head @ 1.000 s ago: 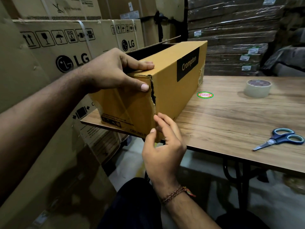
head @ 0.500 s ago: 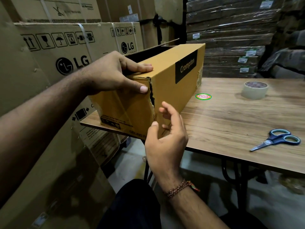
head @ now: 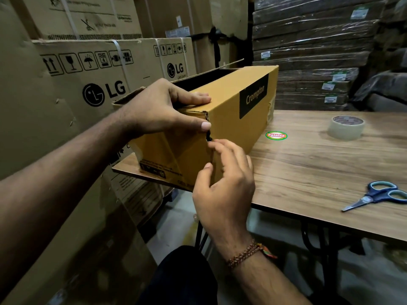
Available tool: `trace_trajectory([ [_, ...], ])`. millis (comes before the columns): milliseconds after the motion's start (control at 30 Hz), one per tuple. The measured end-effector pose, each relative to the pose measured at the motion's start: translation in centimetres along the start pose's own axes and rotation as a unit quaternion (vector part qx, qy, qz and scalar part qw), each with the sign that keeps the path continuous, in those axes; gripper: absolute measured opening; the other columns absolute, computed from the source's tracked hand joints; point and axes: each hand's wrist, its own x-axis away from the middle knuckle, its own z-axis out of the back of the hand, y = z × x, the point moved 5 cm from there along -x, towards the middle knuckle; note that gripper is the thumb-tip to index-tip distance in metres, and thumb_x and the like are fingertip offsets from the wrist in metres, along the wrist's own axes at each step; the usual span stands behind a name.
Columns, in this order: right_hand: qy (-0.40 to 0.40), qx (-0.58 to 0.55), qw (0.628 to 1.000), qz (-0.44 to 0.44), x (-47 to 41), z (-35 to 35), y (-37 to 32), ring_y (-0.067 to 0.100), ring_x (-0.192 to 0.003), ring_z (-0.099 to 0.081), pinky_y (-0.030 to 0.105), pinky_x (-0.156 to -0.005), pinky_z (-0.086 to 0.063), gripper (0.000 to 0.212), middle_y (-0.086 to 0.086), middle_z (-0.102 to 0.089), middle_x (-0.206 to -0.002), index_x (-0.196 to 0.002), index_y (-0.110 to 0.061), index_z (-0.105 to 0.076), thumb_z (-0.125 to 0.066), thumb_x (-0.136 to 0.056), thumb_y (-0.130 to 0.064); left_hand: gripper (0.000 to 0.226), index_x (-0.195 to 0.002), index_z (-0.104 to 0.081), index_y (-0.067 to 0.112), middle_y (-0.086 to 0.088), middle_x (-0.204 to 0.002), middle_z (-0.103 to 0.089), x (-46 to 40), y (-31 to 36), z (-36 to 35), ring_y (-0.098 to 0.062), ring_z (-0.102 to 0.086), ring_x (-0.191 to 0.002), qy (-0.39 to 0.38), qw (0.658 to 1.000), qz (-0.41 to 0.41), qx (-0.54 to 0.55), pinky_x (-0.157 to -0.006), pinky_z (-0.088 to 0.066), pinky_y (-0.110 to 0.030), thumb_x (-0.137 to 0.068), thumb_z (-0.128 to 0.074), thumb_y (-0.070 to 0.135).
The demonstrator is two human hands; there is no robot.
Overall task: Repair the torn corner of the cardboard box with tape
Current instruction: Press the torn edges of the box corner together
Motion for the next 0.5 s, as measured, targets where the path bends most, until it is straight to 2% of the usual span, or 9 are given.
trace_trajectory([
  [33,-0.002,-0.008,1.0,0.006,-0.2,0.01,-0.17,0.017,-0.12,-0.06,0.032,-0.1,-0.054,0.046,-0.002,-0.068,-0.129,-0.128,-0.014,-0.072,-0.066,-0.083,-0.005,0.081,-0.136,-0.067,0.031,0.022,-0.142,-0.061,0.04,0.01,-0.04,0.025,-0.047,-0.119,0.007,1.0,-0.006,-0.001,-0.11,-0.041,-0.025,-0.064,-0.082,0.065],
  [67,-0.007,-0.014,1.0,0.012,-0.33,-0.08,-0.35,0.017,-0.121,-0.06,0.037,-0.098,-0.055,0.049,-0.002,-0.067,-0.13,-0.13,-0.014,-0.07,-0.066,-0.083,-0.005,0.083,-0.136,-0.067,0.03,0.021,-0.143,-0.061,0.06,0.0,-0.07,0.023,-0.049,-0.122,0.012,1.0,-0.014,-0.004,-0.11,-0.042,-0.026,-0.064,-0.082,0.067],
  [200,-0.01,-0.013,1.0,0.014,-0.46,-0.78,-0.3,0.017,-0.124,-0.06,0.035,-0.1,-0.056,0.05,0.0,-0.063,-0.132,-0.133,-0.013,-0.071,-0.066,-0.084,-0.005,0.087,-0.137,-0.067,0.028,0.018,-0.143,-0.062,0.06,-0.21,-0.26,0.014,-0.052,-0.128,0.029,0.999,-0.029,-0.017,-0.11,-0.046,-0.027,-0.06,-0.074,0.07],
  [300,0.01,-0.042,0.999,0.01,-0.45,-0.93,0.01,0.02,-0.122,-0.063,0.043,-0.094,-0.059,0.048,0.002,-0.065,-0.131,-0.129,-0.01,-0.071,-0.064,-0.084,0.0,0.085,-0.137,-0.067,0.026,0.015,-0.144,-0.062,0.02,-0.25,-0.64,0.003,-0.052,-0.135,0.043,0.998,-0.04,-0.019,-0.113,-0.046,-0.031,-0.063,-0.075,0.068],
  [400,0.023,-0.051,0.998,0.011,-0.49,-0.86,-0.05,0.021,-0.12,-0.064,0.045,-0.09,-0.06,0.05,0.002,-0.065,-0.131,-0.133,-0.01,-0.068,-0.061,-0.084,-0.002,0.084,-0.137,-0.066,0.027,0.015,-0.145,-0.061,0.06,-0.26,-0.71,0.003,-0.052,-0.137,0.043,0.998,-0.045,-0.029,-0.112,-0.046,-0.029,-0.065,-0.074,0.068],
  [500,0.021,-0.034,0.999,0.012,-0.62,-0.84,-0.28,0.02,-0.119,-0.063,0.041,-0.091,-0.059,0.053,0.001,-0.064,-0.131,-0.137,-0.011,-0.068,-0.063,-0.084,-0.004,0.083,-0.137,-0.067,0.03,0.018,-0.144,-0.061,-0.03,-0.14,-0.37,0.007,-0.052,-0.134,0.026,0.998,-0.042,-0.026,-0.11,-0.045,-0.025,-0.066,-0.071,0.073],
])
